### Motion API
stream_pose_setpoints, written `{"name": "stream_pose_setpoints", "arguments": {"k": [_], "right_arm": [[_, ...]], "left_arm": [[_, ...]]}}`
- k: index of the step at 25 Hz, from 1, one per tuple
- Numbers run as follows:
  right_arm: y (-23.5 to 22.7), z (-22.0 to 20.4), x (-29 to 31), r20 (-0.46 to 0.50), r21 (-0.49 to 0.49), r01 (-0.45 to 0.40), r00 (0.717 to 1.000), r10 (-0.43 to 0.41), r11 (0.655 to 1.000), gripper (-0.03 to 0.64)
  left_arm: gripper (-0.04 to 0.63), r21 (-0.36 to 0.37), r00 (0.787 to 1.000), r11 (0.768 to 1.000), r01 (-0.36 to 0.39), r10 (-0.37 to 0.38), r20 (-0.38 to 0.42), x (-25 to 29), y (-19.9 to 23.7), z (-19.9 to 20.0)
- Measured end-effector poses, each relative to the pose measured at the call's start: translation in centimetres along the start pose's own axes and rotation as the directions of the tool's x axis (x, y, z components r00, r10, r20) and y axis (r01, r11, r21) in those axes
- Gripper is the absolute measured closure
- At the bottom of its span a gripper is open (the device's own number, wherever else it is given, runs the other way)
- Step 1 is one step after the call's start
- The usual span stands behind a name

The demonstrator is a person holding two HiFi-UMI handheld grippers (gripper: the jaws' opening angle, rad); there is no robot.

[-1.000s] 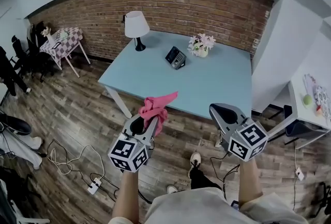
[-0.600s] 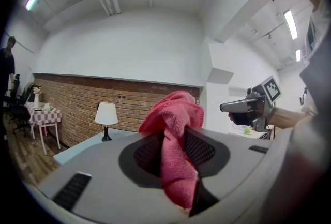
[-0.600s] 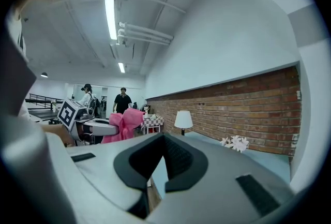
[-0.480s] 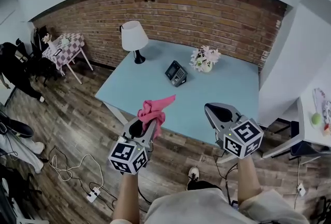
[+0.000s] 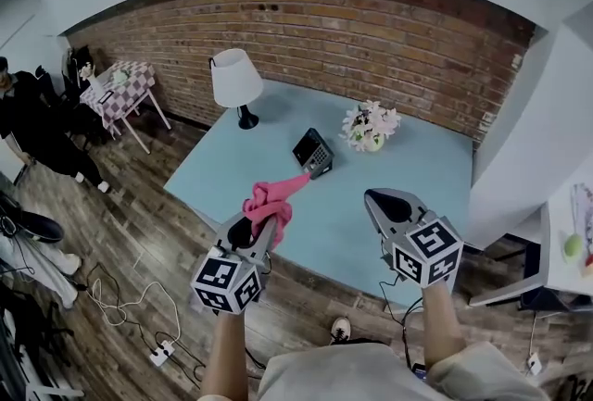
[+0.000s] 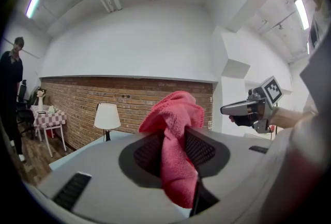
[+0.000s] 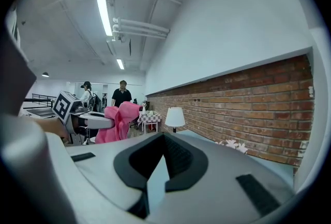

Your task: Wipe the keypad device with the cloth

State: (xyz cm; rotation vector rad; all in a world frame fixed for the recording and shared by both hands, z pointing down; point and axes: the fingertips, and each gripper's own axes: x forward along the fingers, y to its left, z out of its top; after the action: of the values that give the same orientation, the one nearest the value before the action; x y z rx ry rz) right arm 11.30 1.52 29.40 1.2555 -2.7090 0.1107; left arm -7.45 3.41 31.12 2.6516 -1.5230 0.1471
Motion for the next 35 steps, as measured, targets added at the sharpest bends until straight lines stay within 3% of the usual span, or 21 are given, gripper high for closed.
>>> {"name": "stream_pose_setpoints", "arguments": {"k": [9, 20, 35], "right_arm": [[-5.9, -0.9, 3.2, 0.025, -0.021, 0.006, 1.0, -0.006, 1.0, 0.598], [-9.0, -1.8, 7.6, 0.038, 0.027, 0.013, 0.999, -0.014, 1.0, 0.595], [-13.0, -7.0, 20.2, -0.136, 0.093, 0.06, 0.99, -0.047, 0.994, 0.592]], "left_arm": [[0.446, -0.013, 0.998, 0.998, -0.068, 0.067, -0.016, 5.3, 1.7, 0.0], [0.446, -0.025, 0.997, 0.998, -0.065, 0.064, -0.036, 10.4, 5.1, -0.8], [0.445, -0.078, 0.989, 0.997, -0.01, -0.001, -0.145, 23.5, 16.2, -6.7]]}}
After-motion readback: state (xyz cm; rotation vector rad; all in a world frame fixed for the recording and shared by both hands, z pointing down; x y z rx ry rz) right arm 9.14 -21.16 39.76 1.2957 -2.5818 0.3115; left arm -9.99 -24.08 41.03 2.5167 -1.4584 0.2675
